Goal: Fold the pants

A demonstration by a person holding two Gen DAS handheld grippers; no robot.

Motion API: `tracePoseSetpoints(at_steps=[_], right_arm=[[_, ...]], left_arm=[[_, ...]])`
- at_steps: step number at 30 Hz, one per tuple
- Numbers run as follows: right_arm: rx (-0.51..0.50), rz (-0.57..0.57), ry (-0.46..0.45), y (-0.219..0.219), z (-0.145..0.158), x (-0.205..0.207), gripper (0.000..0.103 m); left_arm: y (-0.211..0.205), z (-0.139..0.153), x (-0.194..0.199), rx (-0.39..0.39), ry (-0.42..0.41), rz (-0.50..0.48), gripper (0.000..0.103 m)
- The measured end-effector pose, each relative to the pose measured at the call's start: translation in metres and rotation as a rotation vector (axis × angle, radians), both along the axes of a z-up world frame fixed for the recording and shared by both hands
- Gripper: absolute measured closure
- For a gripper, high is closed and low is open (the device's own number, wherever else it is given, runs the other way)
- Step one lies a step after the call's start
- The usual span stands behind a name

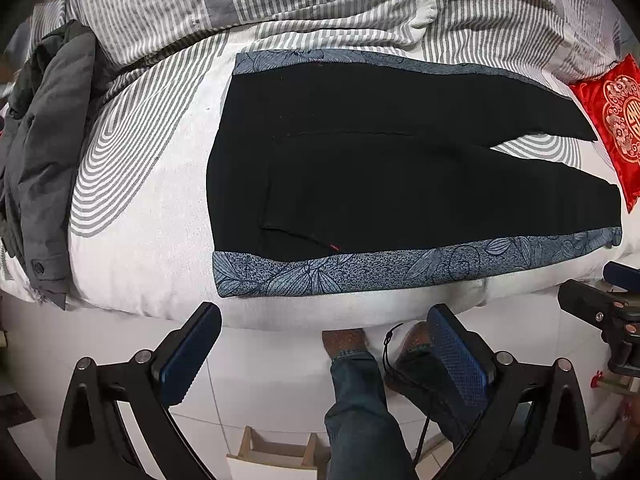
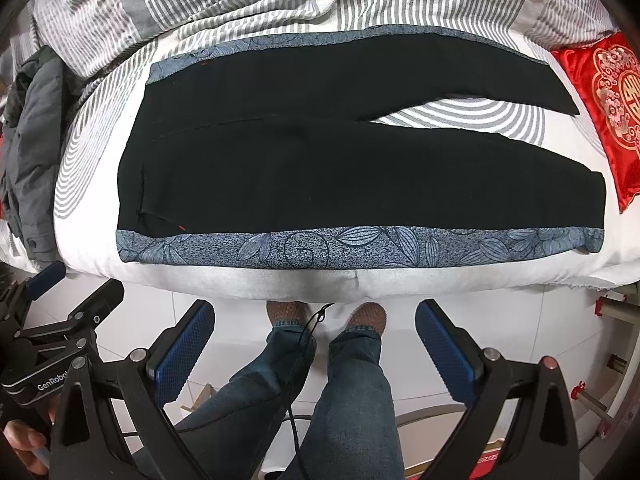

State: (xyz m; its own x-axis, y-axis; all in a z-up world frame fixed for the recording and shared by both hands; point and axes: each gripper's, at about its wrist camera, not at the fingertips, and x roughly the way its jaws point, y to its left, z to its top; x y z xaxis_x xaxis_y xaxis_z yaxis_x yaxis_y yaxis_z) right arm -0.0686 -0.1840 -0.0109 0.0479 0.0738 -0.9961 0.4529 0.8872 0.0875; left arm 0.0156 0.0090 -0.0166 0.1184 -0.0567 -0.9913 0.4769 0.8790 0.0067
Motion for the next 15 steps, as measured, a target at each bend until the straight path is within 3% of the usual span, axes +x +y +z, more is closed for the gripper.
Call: tracePoseSetpoints(at_steps=[15], right_arm=[[0.01,-0.001,0.017,0.0,-0.027,-0.007,0.002]], left_arm=[[0.004,-0.032,0.001,0.011,0.038,0.045,0.0]])
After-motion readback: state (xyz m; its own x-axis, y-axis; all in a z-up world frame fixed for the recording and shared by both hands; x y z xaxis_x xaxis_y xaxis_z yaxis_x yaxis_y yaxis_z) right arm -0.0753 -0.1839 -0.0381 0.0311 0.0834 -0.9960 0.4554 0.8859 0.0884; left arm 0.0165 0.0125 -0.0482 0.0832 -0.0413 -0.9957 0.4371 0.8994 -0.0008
